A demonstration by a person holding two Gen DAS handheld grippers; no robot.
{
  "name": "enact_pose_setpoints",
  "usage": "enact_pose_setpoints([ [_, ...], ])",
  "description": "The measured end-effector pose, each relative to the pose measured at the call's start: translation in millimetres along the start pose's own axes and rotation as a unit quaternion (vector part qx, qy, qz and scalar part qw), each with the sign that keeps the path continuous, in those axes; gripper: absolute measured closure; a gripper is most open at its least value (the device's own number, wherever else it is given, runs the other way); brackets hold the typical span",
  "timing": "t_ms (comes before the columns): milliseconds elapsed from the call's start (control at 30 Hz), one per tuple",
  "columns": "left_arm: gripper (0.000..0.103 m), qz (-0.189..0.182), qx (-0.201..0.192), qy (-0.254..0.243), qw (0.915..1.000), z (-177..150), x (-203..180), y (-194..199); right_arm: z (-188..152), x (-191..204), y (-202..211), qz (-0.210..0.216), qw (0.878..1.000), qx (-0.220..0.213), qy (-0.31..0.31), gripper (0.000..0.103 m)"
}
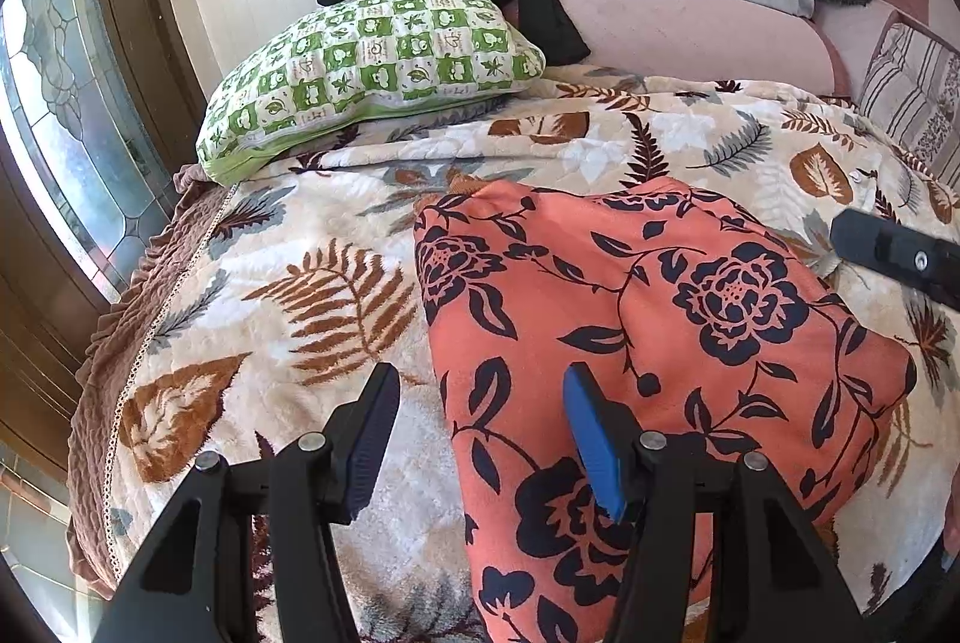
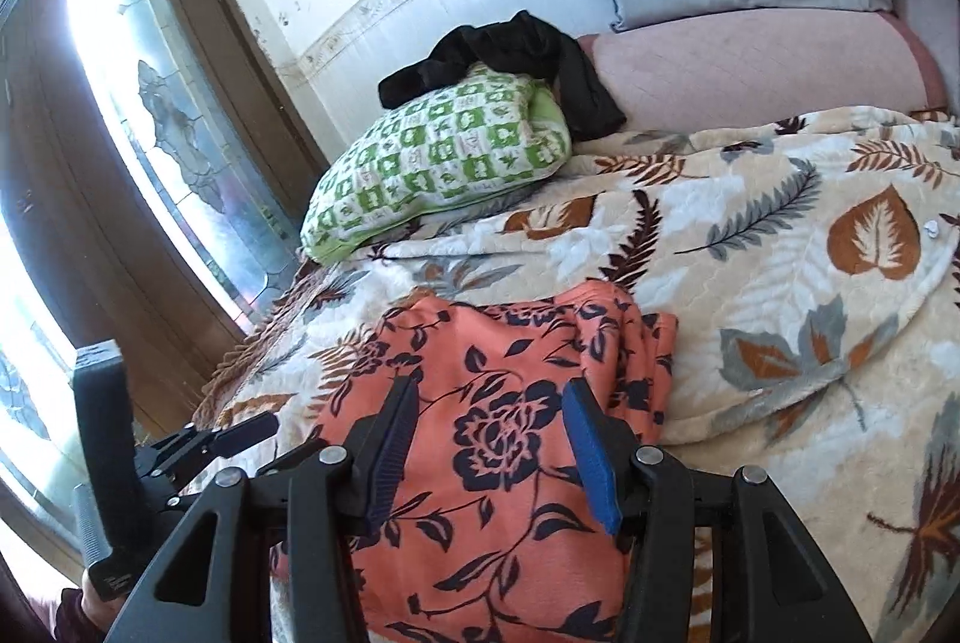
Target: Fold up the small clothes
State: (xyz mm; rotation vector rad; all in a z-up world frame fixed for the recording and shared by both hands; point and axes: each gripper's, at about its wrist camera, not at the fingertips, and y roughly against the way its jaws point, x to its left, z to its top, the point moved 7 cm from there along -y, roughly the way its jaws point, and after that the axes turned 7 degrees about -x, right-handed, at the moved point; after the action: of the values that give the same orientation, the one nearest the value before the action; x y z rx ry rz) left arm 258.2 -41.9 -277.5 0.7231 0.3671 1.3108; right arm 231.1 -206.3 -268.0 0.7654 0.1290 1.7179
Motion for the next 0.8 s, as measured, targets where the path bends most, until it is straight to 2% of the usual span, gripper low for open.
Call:
enact_pose_setpoints([
  [67, 0.045, 0.001, 0.005, 0.000, 1.0000, -2, 0, -3, -12, 0, -12, 0.008, 0.999, 0.035, -0.015, 0.050],
  [133, 0.045, 0.002, 0.010, -0.002, 0.9999, -4, 0, -7, -33, -8, -28, 0.008, 0.995, 0.095, -0.041, 0.051],
  [200, 0.043, 0.002, 0.023, -0.006, 0.9997, -10, -1, -15, -56, -20, -46, -0.023, 0.986, 0.159, -0.039, 0.054],
  [233, 0.043, 0.005, 0.029, -0.009, 0.9995, -12, -2, -19, -59, -22, -48, -0.030, 0.986, 0.163, -0.032, 0.057],
  [500, 0.042, -0.003, 0.026, -0.007, 0.9996, -2, -4, -24, -46, -25, -47, -0.023, 0.986, 0.157, -0.043, 0.057],
  [667, 0.042, -0.011, 0.020, 0.003, 0.9997, 17, -1, -33, -9, -22, -46, -0.020, 0.993, 0.110, -0.031, 0.057],
  [800, 0.041, -0.017, 0.024, 0.028, 0.9992, 36, 12, -53, 15, -25, -66, -0.028, 0.994, 0.098, -0.026, 0.057],
])
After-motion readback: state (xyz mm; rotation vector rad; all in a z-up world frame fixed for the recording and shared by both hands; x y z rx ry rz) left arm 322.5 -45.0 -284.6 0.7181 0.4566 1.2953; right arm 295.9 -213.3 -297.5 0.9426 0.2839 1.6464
